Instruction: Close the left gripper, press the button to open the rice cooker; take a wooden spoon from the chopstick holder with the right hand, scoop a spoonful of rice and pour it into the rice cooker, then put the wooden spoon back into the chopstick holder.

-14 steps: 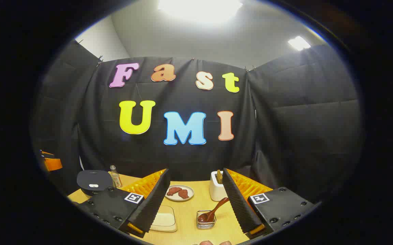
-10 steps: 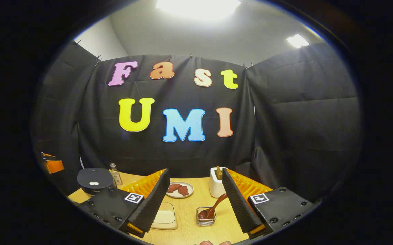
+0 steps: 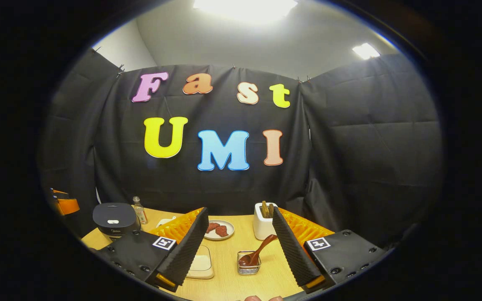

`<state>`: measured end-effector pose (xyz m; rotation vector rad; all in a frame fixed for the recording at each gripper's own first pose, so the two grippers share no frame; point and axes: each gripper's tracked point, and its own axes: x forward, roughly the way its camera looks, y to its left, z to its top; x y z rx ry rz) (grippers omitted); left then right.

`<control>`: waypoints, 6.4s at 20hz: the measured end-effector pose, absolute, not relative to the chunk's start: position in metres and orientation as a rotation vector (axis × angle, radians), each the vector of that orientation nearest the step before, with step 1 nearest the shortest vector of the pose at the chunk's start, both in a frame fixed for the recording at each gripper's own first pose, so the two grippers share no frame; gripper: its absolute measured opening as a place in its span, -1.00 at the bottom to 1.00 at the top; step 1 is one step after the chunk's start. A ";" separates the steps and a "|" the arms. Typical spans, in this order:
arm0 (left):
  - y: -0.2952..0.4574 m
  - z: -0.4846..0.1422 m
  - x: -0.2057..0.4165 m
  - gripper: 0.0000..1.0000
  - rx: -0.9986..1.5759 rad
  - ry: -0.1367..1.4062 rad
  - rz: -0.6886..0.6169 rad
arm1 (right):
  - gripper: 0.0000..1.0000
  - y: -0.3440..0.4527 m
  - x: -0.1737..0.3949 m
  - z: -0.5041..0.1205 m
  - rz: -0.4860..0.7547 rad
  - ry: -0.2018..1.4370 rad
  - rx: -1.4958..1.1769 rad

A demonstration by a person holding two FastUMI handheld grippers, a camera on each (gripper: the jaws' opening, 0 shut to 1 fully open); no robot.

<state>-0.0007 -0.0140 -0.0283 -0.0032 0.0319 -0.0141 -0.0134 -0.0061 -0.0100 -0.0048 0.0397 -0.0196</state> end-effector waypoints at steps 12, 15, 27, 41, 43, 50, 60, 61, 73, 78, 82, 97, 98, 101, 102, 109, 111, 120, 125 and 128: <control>0.010 -0.033 0.007 0.84 -0.078 0.055 0.027 | 0.94 0.007 0.008 0.001 -0.012 0.057 -0.023; 0.013 -0.029 0.014 0.25 -0.093 0.076 0.029 | 0.95 0.006 0.020 0.007 -0.006 0.048 -0.019; 0.006 -0.012 0.071 -0.99 -0.026 0.181 0.154 | 0.95 -0.023 0.114 -0.003 0.056 0.039 -0.003; 0.038 -0.064 0.129 -0.98 -0.146 0.424 0.259 | 0.94 -0.075 0.163 -0.050 0.087 0.131 0.040; 0.045 -0.078 0.144 -0.99 -0.166 0.452 0.233 | 0.93 -0.083 0.161 -0.048 0.040 0.129 0.040; 0.062 -0.139 0.192 -0.98 -0.188 0.551 0.132 | 0.93 -0.089 0.133 -0.051 -0.098 0.164 0.055; 0.063 -0.185 0.219 -0.98 -0.160 0.642 -0.023 | 0.94 -0.073 0.090 -0.048 -0.244 0.179 0.039; 0.063 -0.188 0.220 -0.99 -0.163 0.649 -0.034 | 0.94 -0.071 0.089 -0.047 -0.253 0.178 0.035; 0.062 -0.203 0.215 -0.96 -0.181 0.716 -0.086 | 0.94 -0.054 0.085 -0.064 -0.261 0.211 0.043; 0.063 -0.204 0.217 -0.96 -0.217 0.720 -0.040 | 0.94 -0.064 0.092 -0.062 -0.247 0.195 0.030; 0.066 -0.202 0.215 -0.96 -0.294 0.705 0.001 | 0.95 -0.071 0.101 -0.063 -0.237 0.198 0.056; 0.079 0.009 0.208 -1.00 0.049 0.158 0.262 | 0.95 -0.103 0.127 -0.077 -0.222 0.215 0.085; 0.075 0.022 0.204 -0.97 0.047 0.115 0.263 | 0.94 -0.104 0.128 -0.079 -0.219 0.218 0.086; 0.066 0.051 0.193 -1.00 0.037 -0.009 0.263 | 0.94 -0.109 0.134 -0.085 -0.216 0.235 0.096; 0.062 0.051 0.188 -0.95 0.028 -0.033 0.261 | 0.94 -0.109 0.137 -0.089 -0.212 0.245 0.106; 0.037 0.029 0.177 0.94 0.046 -0.021 0.253 | 0.92 -0.115 0.149 -0.121 -0.194 0.341 0.253; 0.031 0.024 0.176 0.94 0.034 -0.011 0.254 | 0.96 -0.112 0.152 -0.135 -0.192 0.389 0.308; 0.022 0.005 0.163 0.94 0.074 0.056 0.309 | 0.96 -0.090 0.165 -0.211 -0.106 0.618 0.438; 0.017 -0.016 0.147 0.94 0.108 0.124 0.348 | 0.96 -0.080 0.185 -0.258 -0.020 0.716 0.418; 0.011 -0.026 0.136 0.93 0.100 0.154 0.373 | 0.87 -0.074 0.200 -0.293 0.012 0.767 0.468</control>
